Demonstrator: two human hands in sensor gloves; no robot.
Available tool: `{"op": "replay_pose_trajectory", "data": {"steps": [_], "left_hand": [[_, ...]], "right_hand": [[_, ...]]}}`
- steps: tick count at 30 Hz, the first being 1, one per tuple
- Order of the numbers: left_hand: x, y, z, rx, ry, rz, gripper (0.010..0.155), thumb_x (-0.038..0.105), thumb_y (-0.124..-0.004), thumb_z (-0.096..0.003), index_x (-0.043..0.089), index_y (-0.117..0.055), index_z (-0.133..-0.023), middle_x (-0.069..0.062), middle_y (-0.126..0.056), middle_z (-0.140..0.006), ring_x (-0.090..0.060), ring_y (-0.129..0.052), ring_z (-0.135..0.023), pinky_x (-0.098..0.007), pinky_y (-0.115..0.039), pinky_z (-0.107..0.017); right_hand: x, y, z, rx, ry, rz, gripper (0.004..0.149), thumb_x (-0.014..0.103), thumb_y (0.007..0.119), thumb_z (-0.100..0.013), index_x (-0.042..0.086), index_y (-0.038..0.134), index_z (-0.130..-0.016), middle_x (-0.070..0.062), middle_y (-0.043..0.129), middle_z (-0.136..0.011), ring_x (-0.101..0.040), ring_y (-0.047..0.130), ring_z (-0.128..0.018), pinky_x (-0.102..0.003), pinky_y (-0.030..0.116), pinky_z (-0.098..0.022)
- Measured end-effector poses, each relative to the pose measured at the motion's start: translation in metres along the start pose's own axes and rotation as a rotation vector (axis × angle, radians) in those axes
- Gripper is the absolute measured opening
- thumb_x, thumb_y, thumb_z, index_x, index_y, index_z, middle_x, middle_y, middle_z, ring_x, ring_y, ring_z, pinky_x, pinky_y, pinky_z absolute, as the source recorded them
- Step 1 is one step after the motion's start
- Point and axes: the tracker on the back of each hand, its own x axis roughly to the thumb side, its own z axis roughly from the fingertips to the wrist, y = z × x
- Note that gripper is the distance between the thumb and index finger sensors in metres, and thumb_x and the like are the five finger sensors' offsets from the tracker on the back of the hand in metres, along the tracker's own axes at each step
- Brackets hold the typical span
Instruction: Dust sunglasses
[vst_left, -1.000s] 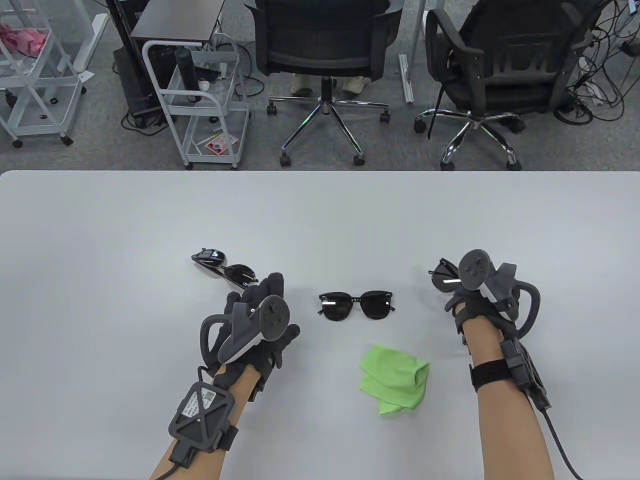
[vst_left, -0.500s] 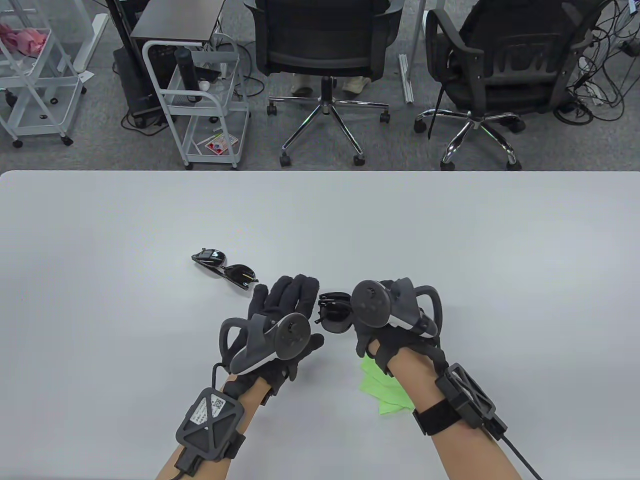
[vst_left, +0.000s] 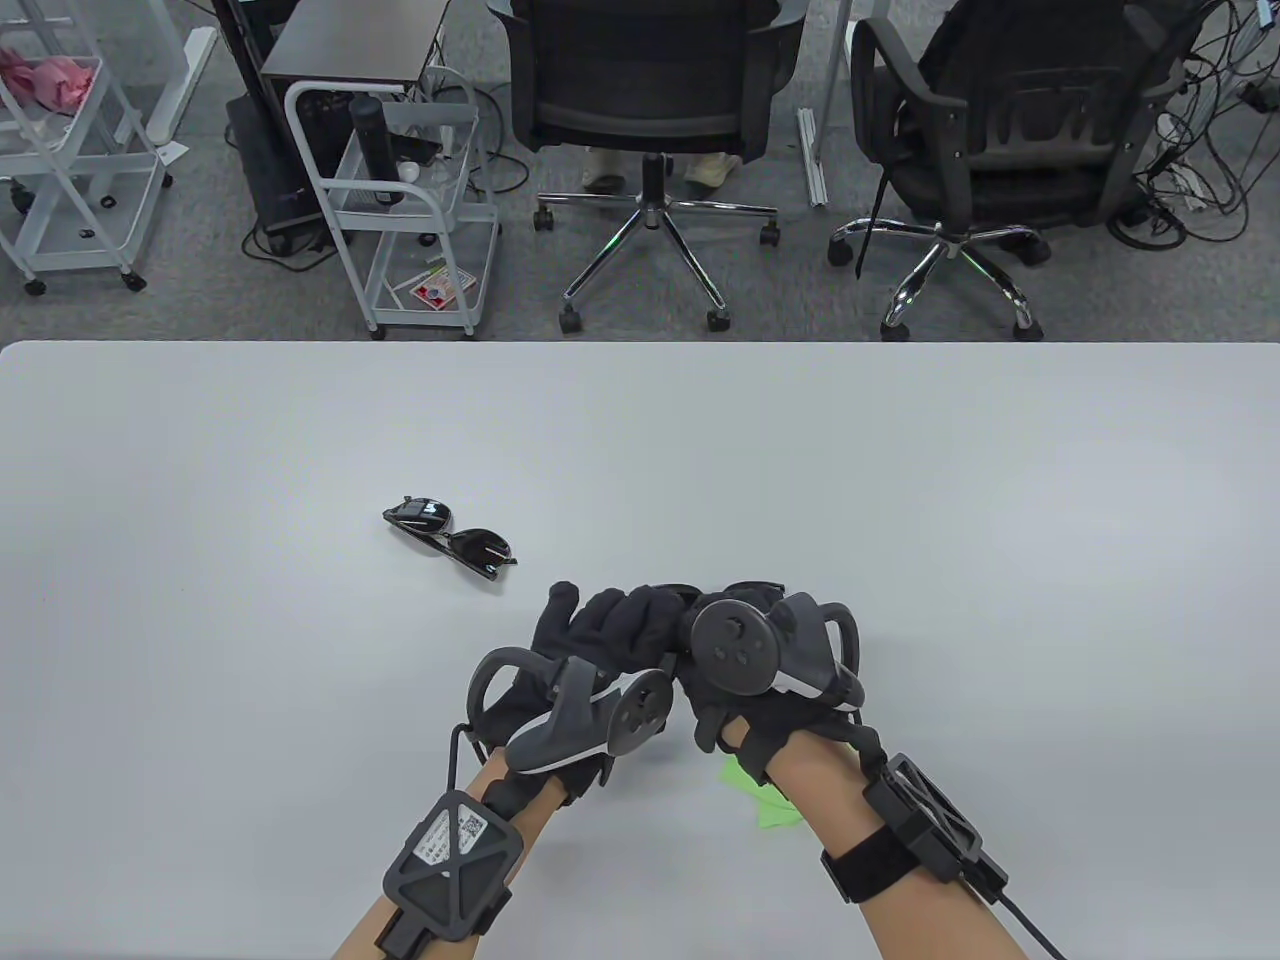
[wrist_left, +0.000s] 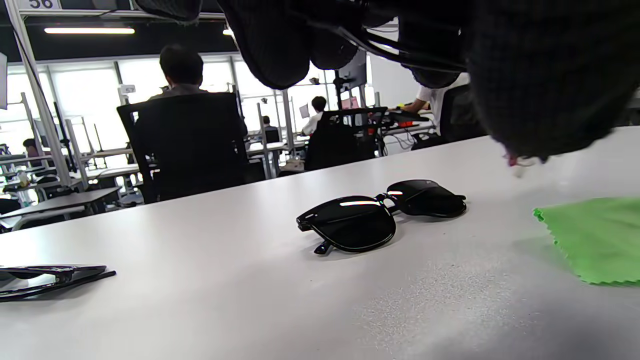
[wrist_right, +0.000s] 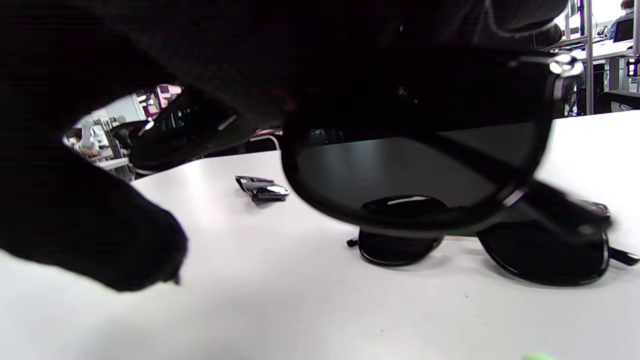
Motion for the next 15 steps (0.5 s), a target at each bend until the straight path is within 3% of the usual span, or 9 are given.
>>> {"op": "replay_pose_trajectory", "data": {"steps": [3,11,15], "left_hand": [[-0.0007,0.0025,0.0001,0.035,0.005,0.003,0.095,0.064,-0.091,-0.0248,0.039,-0.049,-0.106,0.016,-0.066,-0.108,-0.012,-0.085,-0.096,-0.053,-0.057,-0.08],[-0.0019,0.0042,0.0001,0.043,0.022,0.013,0.096,0.067,-0.089,-0.0216,0.039,-0.051,-0.105,0.016,-0.068,-0.105,-0.011,-0.086,-0.094,-0.052,-0.058,-0.079],[-0.0028,0.0056,-0.0017,0.047,0.048,0.006,0.091,0.064,-0.095,-0.0205,0.041,-0.057,-0.1,0.019,-0.072,-0.101,-0.009,-0.092,-0.088,-0.05,-0.061,-0.078]], "right_hand": [[0.0014,-0.0017,0.0017,-0.016,-0.01,0.015,0.041,0.032,0.092,-0.042,0.011,0.09,-0.077,-0.015,0.089,-0.087,-0.046,0.084,-0.081,-0.068,0.059,-0.06],[0.0017,-0.0037,0.0034,-0.059,-0.036,0.02,0.041,0.032,0.093,-0.042,0.012,0.091,-0.077,-0.014,0.089,-0.087,-0.045,0.085,-0.082,-0.068,0.059,-0.061],[0.0023,-0.0034,0.004,-0.064,-0.06,0.029,0.041,0.034,0.093,-0.042,0.013,0.091,-0.077,-0.013,0.089,-0.087,-0.045,0.085,-0.083,-0.069,0.058,-0.061]]}}
